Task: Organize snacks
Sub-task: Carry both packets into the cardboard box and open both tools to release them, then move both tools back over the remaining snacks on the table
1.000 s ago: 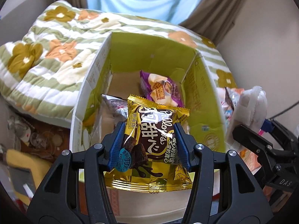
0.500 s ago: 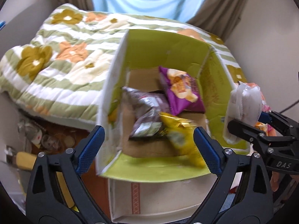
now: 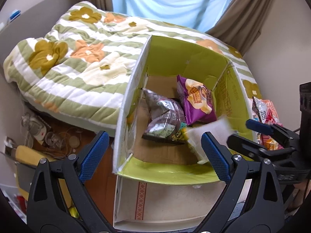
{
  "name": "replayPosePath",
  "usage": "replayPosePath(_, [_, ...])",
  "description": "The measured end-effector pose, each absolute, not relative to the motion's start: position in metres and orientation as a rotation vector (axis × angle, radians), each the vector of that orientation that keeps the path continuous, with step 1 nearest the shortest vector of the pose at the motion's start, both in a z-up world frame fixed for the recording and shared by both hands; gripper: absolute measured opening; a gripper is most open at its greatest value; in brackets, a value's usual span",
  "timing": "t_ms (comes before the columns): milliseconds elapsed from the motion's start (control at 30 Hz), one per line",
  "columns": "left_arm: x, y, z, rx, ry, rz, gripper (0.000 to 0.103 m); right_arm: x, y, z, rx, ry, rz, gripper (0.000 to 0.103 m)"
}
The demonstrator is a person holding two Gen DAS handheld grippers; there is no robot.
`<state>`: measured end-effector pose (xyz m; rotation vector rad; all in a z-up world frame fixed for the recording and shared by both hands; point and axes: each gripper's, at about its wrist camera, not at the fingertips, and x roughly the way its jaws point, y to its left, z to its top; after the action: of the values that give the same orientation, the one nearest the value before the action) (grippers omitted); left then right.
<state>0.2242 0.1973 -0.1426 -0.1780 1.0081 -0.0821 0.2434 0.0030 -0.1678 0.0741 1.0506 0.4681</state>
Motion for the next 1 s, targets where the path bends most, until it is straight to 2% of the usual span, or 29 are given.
replayPosePath(33, [0.223, 0.197, -0.142, -0.181, 1.006, -0.081, 0.095, 0.242, 0.002, -0.165, 0.078, 1.037, 0.48, 0.093])
replayPosePath(600, [0.222, 0.18, -0.145, -0.149, 1.028, -0.145, 0.095, 0.226, -0.013, -0.164, 0.053, 1.029, 0.407, 0.093])
replayPosePath(1000, [0.223, 0.163, -0.128, -0.101, 1.013, -0.263, 0.095, 0.211, -0.023, -0.141, 0.06, 0.976, 0.316, 0.093])
